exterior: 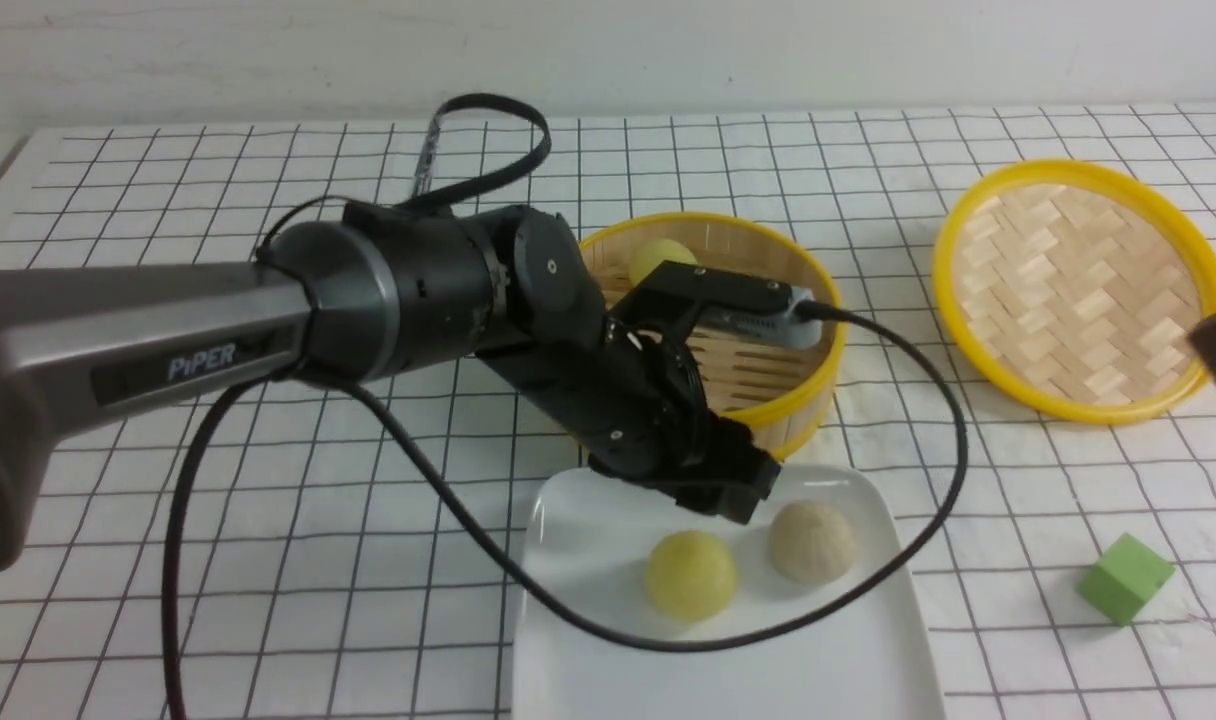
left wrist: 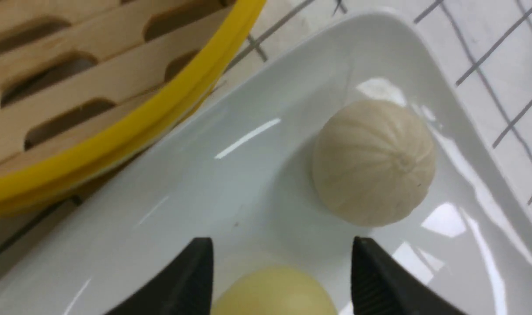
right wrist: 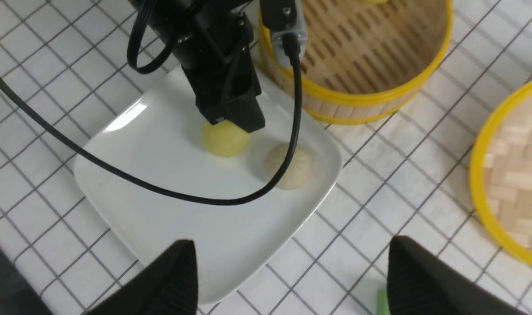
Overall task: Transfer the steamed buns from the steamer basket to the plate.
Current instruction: Use the left arm to put the steamed stuffed bun into the plate, then use the left arm to grab the steamed stuffed bun that is closest to it
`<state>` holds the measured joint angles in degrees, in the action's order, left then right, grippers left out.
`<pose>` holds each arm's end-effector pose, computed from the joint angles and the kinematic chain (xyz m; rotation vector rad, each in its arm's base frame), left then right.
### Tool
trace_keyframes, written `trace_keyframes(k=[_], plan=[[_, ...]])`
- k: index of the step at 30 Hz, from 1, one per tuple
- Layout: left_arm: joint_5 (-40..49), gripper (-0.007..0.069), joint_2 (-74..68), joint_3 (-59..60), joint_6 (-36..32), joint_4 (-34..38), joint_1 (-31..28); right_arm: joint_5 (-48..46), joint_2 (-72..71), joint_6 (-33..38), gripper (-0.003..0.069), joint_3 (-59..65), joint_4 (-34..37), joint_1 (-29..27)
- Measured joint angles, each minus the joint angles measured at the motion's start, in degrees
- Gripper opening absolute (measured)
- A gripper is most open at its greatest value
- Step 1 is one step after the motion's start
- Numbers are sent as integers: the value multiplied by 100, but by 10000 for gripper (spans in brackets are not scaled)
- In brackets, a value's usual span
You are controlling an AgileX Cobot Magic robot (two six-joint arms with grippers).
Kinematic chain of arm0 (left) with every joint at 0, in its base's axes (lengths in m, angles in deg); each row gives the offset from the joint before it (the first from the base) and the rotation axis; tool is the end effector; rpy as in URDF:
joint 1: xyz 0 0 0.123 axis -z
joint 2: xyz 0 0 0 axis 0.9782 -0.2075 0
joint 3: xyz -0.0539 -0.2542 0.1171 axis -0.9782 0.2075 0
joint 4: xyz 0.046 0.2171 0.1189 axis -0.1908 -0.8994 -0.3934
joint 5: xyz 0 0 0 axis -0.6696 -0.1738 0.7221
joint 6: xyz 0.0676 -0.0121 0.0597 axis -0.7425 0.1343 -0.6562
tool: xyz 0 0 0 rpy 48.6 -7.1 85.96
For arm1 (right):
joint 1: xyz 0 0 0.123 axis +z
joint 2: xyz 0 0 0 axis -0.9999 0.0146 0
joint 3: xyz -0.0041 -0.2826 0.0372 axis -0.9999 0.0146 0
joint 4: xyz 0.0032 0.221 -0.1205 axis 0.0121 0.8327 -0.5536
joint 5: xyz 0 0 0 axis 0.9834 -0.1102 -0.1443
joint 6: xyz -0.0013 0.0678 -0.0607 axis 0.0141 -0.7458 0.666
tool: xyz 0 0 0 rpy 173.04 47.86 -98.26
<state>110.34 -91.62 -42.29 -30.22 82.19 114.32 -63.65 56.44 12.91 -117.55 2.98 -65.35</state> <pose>0.3094 -0.2614 0.2144 0.8823 2.5089 -0.6337 0.1302 0.0787 0.4525 -0.8540 2.1800 0.3385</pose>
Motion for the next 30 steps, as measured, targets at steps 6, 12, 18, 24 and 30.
trace_keyframes(k=[6, 12, 18, 24, 30], plan=[[303, 529, 0, -1048, 0, -435, 0, -3, -1045, -423, 558, -64, -388, 0], [300, 532, 0, -1907, 193, -1767, 0, -14, -1770, -480, 558, -91, -475, 0], [-266, 533, -6, -2081, 1302, -3510, -5, -14, -2189, -487, 558, 75, -313, 0], [-566, 533, -323, -2087, 3017, -5337, -5, -14, -2999, -441, 558, 900, -204, 0], [-1201, 510, -986, -2087, 3951, -6183, -5, -14, -3473, -439, 558, 1670, -210, 0]])
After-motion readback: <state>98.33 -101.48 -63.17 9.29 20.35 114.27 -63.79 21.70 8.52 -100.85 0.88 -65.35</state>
